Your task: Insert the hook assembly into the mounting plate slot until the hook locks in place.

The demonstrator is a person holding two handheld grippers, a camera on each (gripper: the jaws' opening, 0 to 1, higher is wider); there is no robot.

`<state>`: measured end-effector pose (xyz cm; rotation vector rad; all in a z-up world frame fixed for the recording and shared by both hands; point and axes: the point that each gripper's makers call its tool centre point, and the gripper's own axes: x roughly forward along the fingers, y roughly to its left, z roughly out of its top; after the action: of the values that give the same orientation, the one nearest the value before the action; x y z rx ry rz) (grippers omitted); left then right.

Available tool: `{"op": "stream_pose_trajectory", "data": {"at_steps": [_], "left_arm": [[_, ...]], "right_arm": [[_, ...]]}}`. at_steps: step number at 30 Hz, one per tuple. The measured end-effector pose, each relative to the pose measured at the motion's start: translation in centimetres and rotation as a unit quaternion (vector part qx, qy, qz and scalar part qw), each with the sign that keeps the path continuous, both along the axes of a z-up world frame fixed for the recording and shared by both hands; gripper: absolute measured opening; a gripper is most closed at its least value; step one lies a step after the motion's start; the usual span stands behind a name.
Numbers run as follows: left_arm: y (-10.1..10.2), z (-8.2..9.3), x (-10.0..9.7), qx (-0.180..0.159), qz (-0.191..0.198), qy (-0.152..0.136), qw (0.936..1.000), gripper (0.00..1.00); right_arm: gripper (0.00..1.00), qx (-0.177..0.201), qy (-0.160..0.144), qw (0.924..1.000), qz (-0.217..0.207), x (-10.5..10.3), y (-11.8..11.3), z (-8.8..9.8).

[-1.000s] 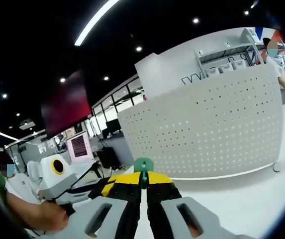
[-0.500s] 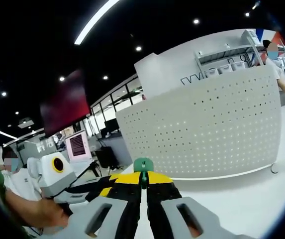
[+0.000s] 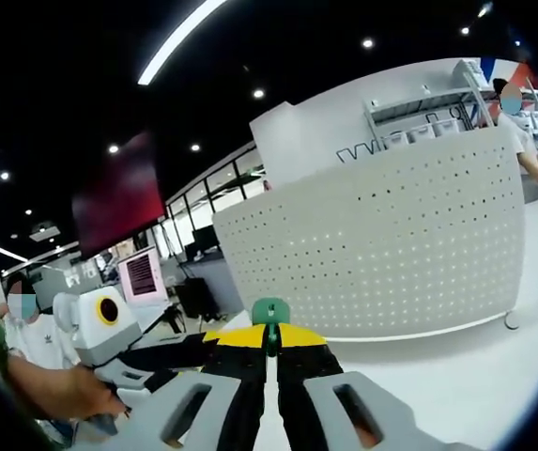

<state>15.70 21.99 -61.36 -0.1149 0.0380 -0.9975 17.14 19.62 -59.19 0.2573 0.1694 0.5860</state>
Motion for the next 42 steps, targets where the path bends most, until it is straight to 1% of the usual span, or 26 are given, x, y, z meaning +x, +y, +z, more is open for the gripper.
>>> {"op": "stream_pose_trajectory", "data": {"at_steps": [10,13,16,19,26,28,31,32,33,34,35,36,37,38,39,40,42], "left_arm": [[1.0,0.0,0.2,0.025,0.015,-0.013,0.9995,0.46],[1.3,0.0,0.4,0.029,0.024,-0.010,0.9992,0.52],[1.6,-0.1,0.4,0.034,0.027,-0.009,0.9990,0.52],[2.0,0.1,0.2,0.036,0.032,-0.010,0.9988,0.53],[3.0,0.2,-0.2,0.037,0.041,-0.011,0.9984,0.52],[3.2,0.3,-0.3,0.037,0.045,-0.012,0.9982,0.52],[3.6,0.3,-0.6,0.037,0.049,-0.013,0.9981,0.51],[3.8,0.4,-0.7,0.037,0.050,-0.014,0.9980,0.51],[3.9,0.4,-0.8,0.036,0.050,-0.014,0.9980,0.51],[4.0,0.4,-0.9,0.036,0.051,-0.015,0.9979,0.50],[4.1,0.5,-1.1,0.038,0.053,-0.016,0.9978,0.50],[4.2,0.5,-1.2,0.038,0.053,-0.016,0.9977,0.50],[4.2,0.5,-1.3,0.038,0.054,-0.016,0.9977,0.50],[4.3,0.5,-1.5,0.039,0.055,-0.015,0.9976,0.50],[4.3,0.5,-1.6,0.039,0.054,-0.016,0.9976,0.50],[4.3,0.4,-1.7,0.041,0.054,-0.016,0.9976,0.50],[4.2,0.3,-1.8,0.042,0.055,-0.014,0.9975,0.49]], "right_arm": [[0.01,-0.001,0.000,1.0000,0.003,0.0,0.1,0.1],[0.01,-0.002,-0.002,1.0000,0.004,-0.1,0.1,0.2],[0.01,-0.002,-0.002,1.0000,0.005,-0.1,0.0,0.3],[0.01,-0.002,-0.002,1.0000,0.004,-0.2,-0.1,0.3],[0.01,-0.003,-0.004,1.0000,0.000,-0.5,-0.5,0.5],[0.01,-0.010,-0.008,0.9999,-0.004,-0.5,-0.6,0.3],[0.01,-0.023,-0.021,0.9995,-0.013,-0.7,-1.0,-0.3],[0.01,-0.026,-0.036,0.9989,-0.015,-0.7,-1.2,-0.5],[0.01,-0.032,-0.044,0.9983,-0.019,-0.7,-1.4,-0.8],[0.01,-0.042,-0.049,0.9975,-0.028,-0.9,-1.8,-1.6],[0.01,-0.041,-0.063,0.9966,-0.032,-1.0,-2.0,-1.7],[0.01,-0.053,-0.059,0.9960,-0.040,-1.2,-2.3,-2.6],[0.01,-0.054,-0.057,0.9961,-0.040,-1.3,-2.4,-2.9],[0.01,-0.048,-0.064,0.9960,-0.040,-1.5,-2.4,-3.1],[0.01,-0.052,-0.069,0.9953,-0.043,-1.6,-2.5,-3.3],[0.01,-0.078,-0.073,0.9929,-0.054,-1.6,-3.0,-3.9],[0.01,-0.085,-0.072,0.9917,-0.065,-1.6,-3.5,-4.5]]}}
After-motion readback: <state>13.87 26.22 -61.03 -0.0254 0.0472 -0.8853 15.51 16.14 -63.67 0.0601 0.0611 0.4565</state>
